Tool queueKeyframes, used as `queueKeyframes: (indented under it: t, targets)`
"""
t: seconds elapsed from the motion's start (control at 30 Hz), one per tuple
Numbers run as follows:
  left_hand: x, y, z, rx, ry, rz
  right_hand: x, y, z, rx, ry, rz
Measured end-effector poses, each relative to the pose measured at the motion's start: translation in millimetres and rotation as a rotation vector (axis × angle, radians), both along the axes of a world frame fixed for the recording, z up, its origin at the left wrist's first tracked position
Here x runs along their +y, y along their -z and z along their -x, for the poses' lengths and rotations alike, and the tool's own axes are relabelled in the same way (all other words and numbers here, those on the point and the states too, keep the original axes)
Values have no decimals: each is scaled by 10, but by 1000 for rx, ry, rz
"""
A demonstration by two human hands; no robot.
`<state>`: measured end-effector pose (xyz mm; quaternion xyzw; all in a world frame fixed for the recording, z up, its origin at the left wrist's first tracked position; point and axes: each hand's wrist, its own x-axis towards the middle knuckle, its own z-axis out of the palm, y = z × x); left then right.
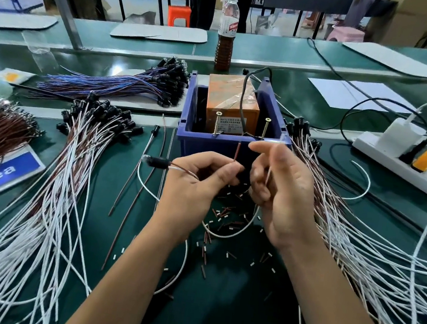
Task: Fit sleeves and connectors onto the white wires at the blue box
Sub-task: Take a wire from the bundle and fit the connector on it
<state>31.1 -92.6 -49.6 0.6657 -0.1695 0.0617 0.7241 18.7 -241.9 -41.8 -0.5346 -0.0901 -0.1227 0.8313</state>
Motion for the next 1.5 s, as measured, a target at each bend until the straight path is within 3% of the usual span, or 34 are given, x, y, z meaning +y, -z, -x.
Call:
queueKeyframes:
  t: [0.23,0.57,1.0,1.5]
  targets:
    - [54,-6,-36,52,-122,212,-12,76,-32,-65,394,262]
    - [69,14,-69,-39,-264,253,35,108,-2,-150,637,476]
    - [44,52,-90,-42,-304,221,40,93,-24,-174,762,659]
    - [31,55,-87,-67,-299,204,44,86,-48,-230,811,684]
